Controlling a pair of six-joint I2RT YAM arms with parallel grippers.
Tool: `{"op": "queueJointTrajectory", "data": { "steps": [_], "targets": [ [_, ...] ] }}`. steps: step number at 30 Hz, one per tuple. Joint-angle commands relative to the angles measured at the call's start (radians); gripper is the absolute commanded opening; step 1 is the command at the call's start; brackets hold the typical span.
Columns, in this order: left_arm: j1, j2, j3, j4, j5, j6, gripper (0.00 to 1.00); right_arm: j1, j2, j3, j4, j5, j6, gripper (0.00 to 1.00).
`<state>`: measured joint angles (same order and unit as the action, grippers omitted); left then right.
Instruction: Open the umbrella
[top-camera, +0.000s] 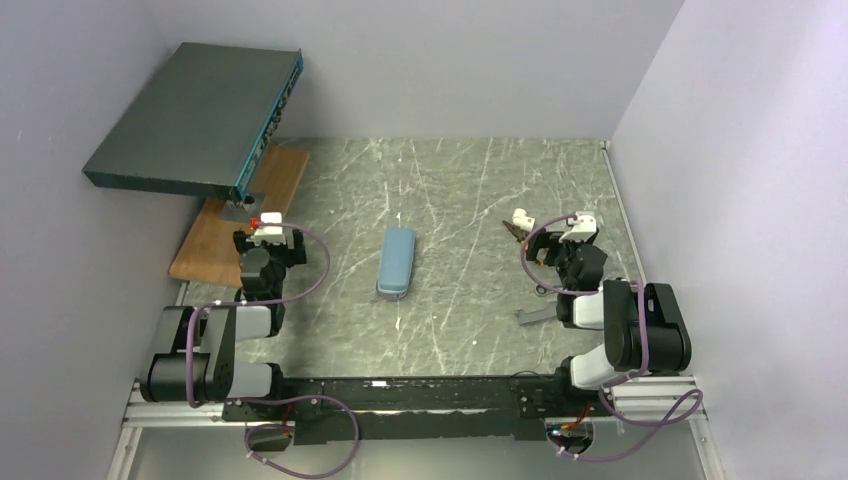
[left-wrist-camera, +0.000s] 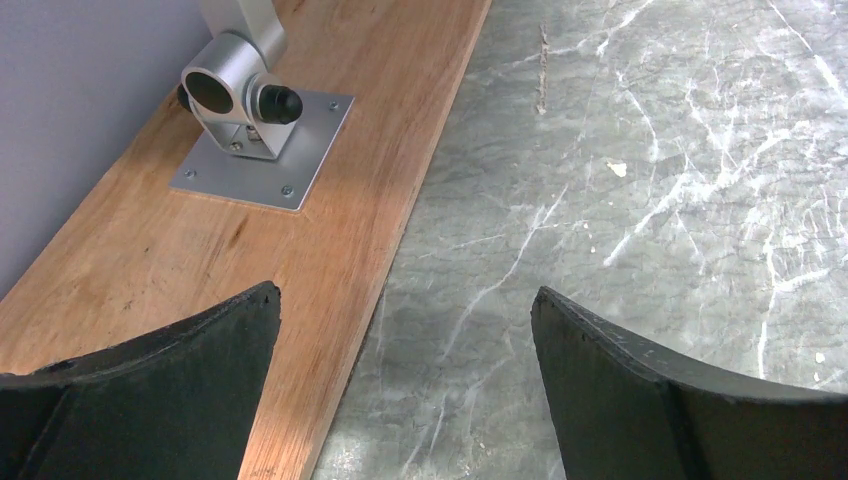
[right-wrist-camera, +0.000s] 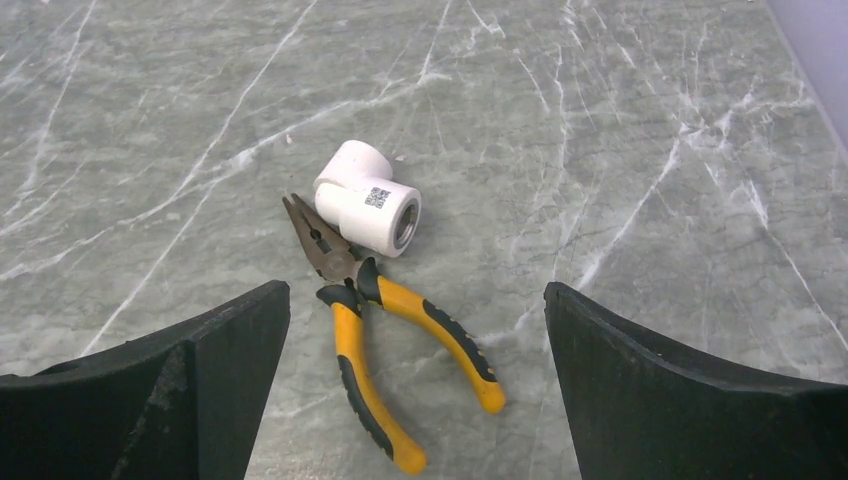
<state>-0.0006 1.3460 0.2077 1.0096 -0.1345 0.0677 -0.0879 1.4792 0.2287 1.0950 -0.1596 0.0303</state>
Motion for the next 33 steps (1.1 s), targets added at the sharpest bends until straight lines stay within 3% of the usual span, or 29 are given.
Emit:
{"op": "queueJointTrajectory", "data": {
  "steps": [1, 5, 7, 9, 11, 13, 15, 18, 21, 25, 27, 28, 31, 32, 33],
  "targets": [
    [-0.002, 0.002, 0.02, 0.054, 0.021, 0.004, 0.99, 0.005, -0.005, 0.019, 0.018, 0.043, -0.021, 1.0],
    [-0.002, -0.003, 0.017, 0.064, 0.024, 0.009, 0.99, 0.005, -0.003, 0.019, 0.022, 0.042, -0.018, 1.0],
    [-0.002, -0.041, 0.056, -0.037, 0.021, 0.006, 0.99, 0.005, -0.004, 0.019, 0.02, 0.042, -0.02, 1.0],
    [-0.002, -0.122, 0.144, -0.308, -0.026, -0.047, 0.99, 0.006, -0.001, 0.023, 0.016, 0.039, -0.015, 1.0],
    [-0.002, -0.16, 0.257, -0.608, -0.183, -0.241, 0.99, 0.004, 0.0, 0.028, 0.007, 0.047, -0.012, 1.0],
    [0.02, -0.175, 0.308, -0.741, -0.069, -0.218, 0.99, 0.007, -0.008, 0.022, 0.01, 0.074, -0.011, 1.0],
    [0.011, -0.211, 0.287, -0.728, 0.102, -0.14, 0.99, 0.008, -0.033, 0.04, -0.039, 0.068, -0.011, 1.0],
    [-0.019, -0.3, 0.257, -0.761, 0.124, -0.167, 0.99, 0.044, -0.064, 0.097, -0.182, 0.084, -0.052, 1.0],
    [-0.035, -0.393, 0.247, -0.822, 0.198, -0.17, 0.99, 0.13, -0.073, 0.188, -0.363, 0.193, -0.096, 1.0],
    [-0.062, -0.488, 0.276, -0.976, 0.2, -0.26, 0.99, 0.21, -0.117, 0.291, -0.528, 0.27, -0.129, 1.0],
    [-0.069, -0.528, 0.298, -1.078, 0.129, -0.348, 0.99, 0.227, -0.156, 0.343, -0.625, 0.3, -0.095, 1.0],
    [-0.07, -0.543, 0.329, -1.165, 0.014, -0.454, 0.99, 0.234, -0.171, 0.381, -0.678, 0.306, -0.088, 1.0],
    [-0.068, -0.529, 0.52, -1.643, -0.281, -0.736, 0.99, 0.243, -0.198, 0.52, -0.866, 0.26, -0.017, 1.0],
    [-0.069, -0.515, 0.56, -1.694, -0.31, -0.716, 0.99, 0.241, -0.203, 0.556, -0.908, 0.297, 0.103, 1.0],
    [-0.078, -0.515, 0.586, -1.694, -0.247, -0.605, 0.99, 0.238, -0.204, 0.602, -0.979, 0.354, 0.237, 1.0]
  ]
}}
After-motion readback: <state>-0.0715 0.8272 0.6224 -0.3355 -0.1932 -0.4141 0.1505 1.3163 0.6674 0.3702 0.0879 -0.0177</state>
